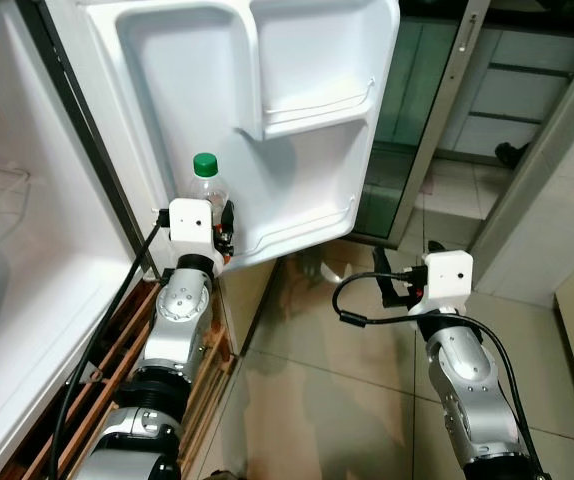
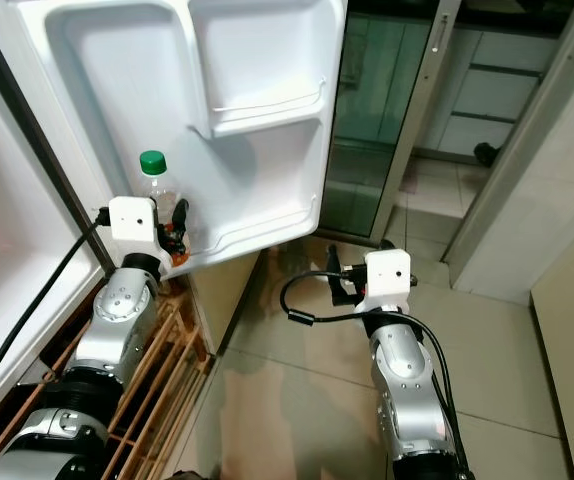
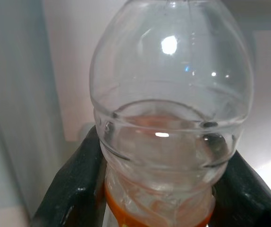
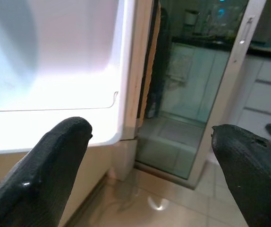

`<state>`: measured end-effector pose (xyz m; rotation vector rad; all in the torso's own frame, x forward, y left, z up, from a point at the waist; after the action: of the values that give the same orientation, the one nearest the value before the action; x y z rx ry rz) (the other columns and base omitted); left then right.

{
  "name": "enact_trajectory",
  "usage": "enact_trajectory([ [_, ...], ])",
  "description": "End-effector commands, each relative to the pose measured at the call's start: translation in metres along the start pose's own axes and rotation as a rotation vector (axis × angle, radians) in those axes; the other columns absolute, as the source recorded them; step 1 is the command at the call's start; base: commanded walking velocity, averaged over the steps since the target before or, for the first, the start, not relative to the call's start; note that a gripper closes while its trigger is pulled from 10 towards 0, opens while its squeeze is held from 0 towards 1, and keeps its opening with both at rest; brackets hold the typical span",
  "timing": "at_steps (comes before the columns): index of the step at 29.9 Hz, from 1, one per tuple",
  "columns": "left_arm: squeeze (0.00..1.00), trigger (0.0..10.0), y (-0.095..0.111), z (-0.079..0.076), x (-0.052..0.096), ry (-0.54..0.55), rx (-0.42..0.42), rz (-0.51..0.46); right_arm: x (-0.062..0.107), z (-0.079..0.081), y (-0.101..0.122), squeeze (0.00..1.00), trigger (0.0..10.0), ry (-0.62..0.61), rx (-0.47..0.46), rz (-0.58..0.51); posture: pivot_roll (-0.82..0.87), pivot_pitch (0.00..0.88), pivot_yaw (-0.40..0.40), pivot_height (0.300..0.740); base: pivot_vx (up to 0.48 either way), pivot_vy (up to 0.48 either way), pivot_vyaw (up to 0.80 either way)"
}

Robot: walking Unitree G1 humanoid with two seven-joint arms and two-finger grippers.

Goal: Restocking fridge

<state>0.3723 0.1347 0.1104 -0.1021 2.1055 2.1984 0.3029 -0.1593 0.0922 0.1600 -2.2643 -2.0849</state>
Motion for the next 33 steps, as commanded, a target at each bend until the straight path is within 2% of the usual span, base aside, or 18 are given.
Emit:
enact_trajectory([
  [1,0.00,10.0,0.013,-0.012,-0.008,-0.010,0.015,-0.064,0.004,-0.005,0.003,0.00,10.0,0.001,0.029,0.001,-0.30,0.000,-0.003,0.740,0.000,0.000,0.00],
  [2,0.00,10.0,0.013,-0.012,-0.008,-0.010,0.015,-0.064,0.004,-0.005,0.003,0.00,10.0,0.001,0.029,0.001,-0.30,0.000,-0.003,0.740,0.000,0.000,0.00],
  [5,0.00,10.0,0.015,-0.027,-0.013,-0.025,0.048,-0.056,0.009,-0.008,0.004,0.00,10.0,0.005,0.047,0.001,-0.32,0.000,-0.003,0.740,0.000,0.000,0.00],
  [9,0.00,10.0,0.027,-0.045,-0.022,-0.035,0.050,-0.083,0.016,-0.009,0.005,0.00,10.0,0.003,0.053,0.009,-0.35,0.000,-0.003,0.740,0.000,0.000,0.00],
  [13,0.00,10.0,0.038,-0.049,-0.028,-0.018,0.052,-0.119,0.022,-0.010,0.003,0.00,10.0,0.004,0.059,0.024,-0.36,0.000,-0.001,0.740,0.000,0.000,0.00],
  [17,0.00,10.0,0.046,-0.050,-0.032,-0.014,0.008,-0.158,0.027,-0.010,0.003,0.00,10.0,0.004,0.063,0.031,-0.38,0.000,0.001,0.740,0.000,0.000,0.00],
  [21,0.00,10.0,0.052,-0.047,-0.034,-0.007,-0.123,-0.209,0.031,-0.010,0.003,0.00,10.0,0.001,0.065,0.041,-0.38,0.000,-0.003,0.740,0.000,0.000,0.00],
  [23,0.00,10.0,0.052,-0.046,-0.034,-0.006,-0.141,-0.215,0.032,-0.010,0.003,0.00,10.0,0.001,0.065,0.042,-0.38,0.000,-0.003,0.740,0.000,0.000,0.00],
  [24,0.00,10.0,0.051,-0.045,-0.033,-0.002,-0.180,-0.220,0.033,-0.010,0.003,0.00,10.0,0.003,0.065,0.045,-0.38,0.000,-0.005,0.740,0.000,0.000,0.00],
  [25,0.00,10.0,0.046,-0.043,-0.030,0.000,-0.292,-0.232,0.034,-0.009,0.003,0.00,10.0,0.007,0.066,0.050,-0.38,0.000,-0.008,0.740,0.000,0.000,0.00],
  [28,0.00,10.0,0.044,-0.042,-0.029,0.001,-0.325,-0.236,0.035,-0.009,0.003,0.00,10.0,0.008,0.067,0.051,-0.38,0.000,-0.008,0.740,0.000,0.000,0.00],
  [31,0.00,10.0,0.035,-0.036,-0.025,0.024,-0.444,-0.237,0.037,-0.009,0.002,0.00,10.0,0.013,0.070,0.061,-0.38,0.000,-0.014,0.740,0.000,0.000,0.00],
  [33,0.00,10.0,0.033,-0.034,-0.024,0.031,-0.459,-0.234,0.038,-0.009,0.001,0.00,10.0,0.014,0.070,0.063,-0.38,0.000,-0.014,0.740,0.000,0.000,0.00],
])
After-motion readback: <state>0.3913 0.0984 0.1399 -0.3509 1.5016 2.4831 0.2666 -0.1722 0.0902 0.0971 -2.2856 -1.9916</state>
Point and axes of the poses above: a point about 5 cm out from each wrist's last joint towards the gripper, its own x axis pointing back from the gripper into the wrist, its own y axis along the axis of the wrist's last joint, z = x × y, the point moved 3 cm from there along -x, pointing out of the wrist towards the gripper
